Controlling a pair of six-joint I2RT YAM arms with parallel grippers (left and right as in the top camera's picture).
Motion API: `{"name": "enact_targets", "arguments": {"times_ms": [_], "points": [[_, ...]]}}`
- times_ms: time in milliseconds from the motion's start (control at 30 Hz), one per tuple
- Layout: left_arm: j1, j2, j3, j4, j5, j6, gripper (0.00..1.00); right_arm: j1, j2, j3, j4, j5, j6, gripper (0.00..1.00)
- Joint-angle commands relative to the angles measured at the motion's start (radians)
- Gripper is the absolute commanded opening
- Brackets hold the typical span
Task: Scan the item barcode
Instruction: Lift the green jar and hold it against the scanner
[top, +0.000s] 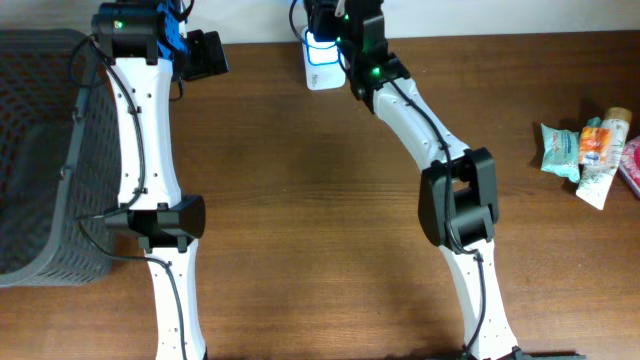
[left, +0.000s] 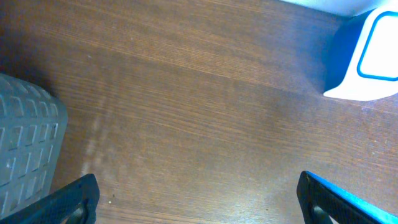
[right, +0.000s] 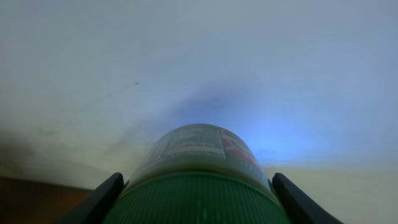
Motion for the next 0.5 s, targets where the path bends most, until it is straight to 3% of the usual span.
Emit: {"name": "enact_targets", "arguments": {"times_ms": [0,467], "points": [[-0.002,-0.006,-0.003,-0.002,-0.011,0.013,0.99,0.006,0.052,0.019,0.064,0.041,-0.014,0.55],[-0.002,-0.006,-0.003,-0.002,-0.011,0.013,0.99,0.005,0.07,0.02,0.093,0.087,-0.013,0.56]]}}
